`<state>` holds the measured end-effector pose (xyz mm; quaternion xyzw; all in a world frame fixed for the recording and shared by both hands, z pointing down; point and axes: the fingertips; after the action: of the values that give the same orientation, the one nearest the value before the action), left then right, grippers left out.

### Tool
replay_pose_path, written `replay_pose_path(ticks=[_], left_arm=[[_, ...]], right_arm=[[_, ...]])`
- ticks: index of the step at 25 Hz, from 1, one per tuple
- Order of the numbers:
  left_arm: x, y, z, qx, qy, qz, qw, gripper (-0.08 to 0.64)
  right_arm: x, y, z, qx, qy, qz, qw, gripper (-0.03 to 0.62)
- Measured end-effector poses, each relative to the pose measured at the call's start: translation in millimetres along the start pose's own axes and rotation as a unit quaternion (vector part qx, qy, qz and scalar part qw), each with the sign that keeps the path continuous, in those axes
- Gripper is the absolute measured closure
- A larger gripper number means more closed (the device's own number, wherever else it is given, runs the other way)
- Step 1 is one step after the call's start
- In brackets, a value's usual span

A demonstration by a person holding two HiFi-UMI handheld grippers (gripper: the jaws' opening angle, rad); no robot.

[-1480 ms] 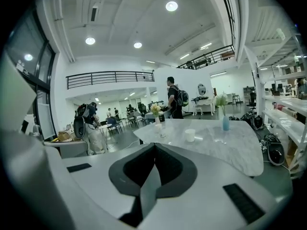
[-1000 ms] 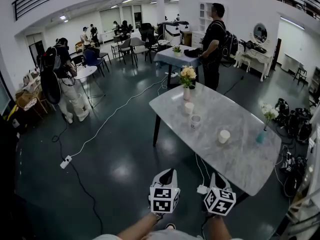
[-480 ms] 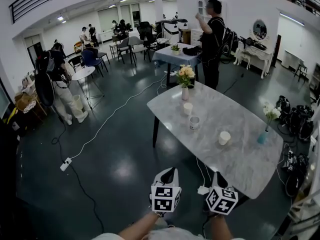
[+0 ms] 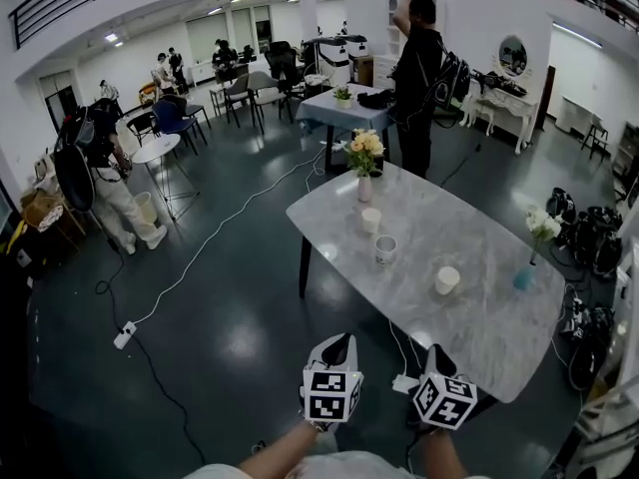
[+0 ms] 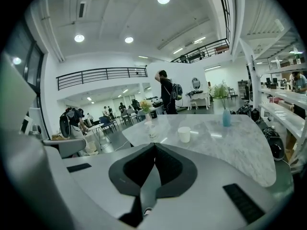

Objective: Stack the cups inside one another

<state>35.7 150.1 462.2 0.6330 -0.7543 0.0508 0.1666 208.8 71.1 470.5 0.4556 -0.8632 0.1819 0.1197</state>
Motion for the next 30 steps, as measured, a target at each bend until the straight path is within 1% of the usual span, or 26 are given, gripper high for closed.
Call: replay_pose_path(ticks=[4, 8, 12, 17, 24, 30], left_arm=[[24.1, 11.1, 9.9, 0.001, -0.004, -0.009, 1.0000, 0.565], [51.2, 24.1, 23.0, -0.002, -0.006, -0.015, 0.9999, 0.565], [81.5, 39.3, 36.0, -0.004, -0.001, -0.019, 0.9998, 0.565], [118.6, 59.0, 50.4, -0.001, 0.008, -0.032, 0.9995, 0.565], [176.5, 78.0, 73.9, 0.006, 0.016, -0.061, 0.9980, 0.565], [223.7, 96.2, 92.0, 0.013, 0.015, -0.083, 0.9963, 0.565]], right_arm=[[22.1, 0.4, 8.4, -0.001, 0.000, -0.010, 1.000, 0.584], [49.4, 4.9, 25.5, -0.005, -0.004, -0.015, 1.000, 0.584], [80.0, 11.3, 41.0, -0.010, -0.002, -0.017, 1.000, 0.584], [115.8, 16.1, 53.4, -0.007, 0.004, -0.031, 0.999, 0.584], [164.2, 16.1, 79.7, 0.000, 0.001, -0.060, 0.998, 0.584], [206.2, 18.7, 98.1, 0.006, -0.004, -0.080, 0.997, 0.584]])
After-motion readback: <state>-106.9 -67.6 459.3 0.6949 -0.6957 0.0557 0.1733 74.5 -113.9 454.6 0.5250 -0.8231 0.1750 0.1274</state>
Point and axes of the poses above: the fingertips, and each gripper's own axes: x forward along the fingers, y to its left, z out of its top, and after that the axes turned 1 degree about z, right-handed
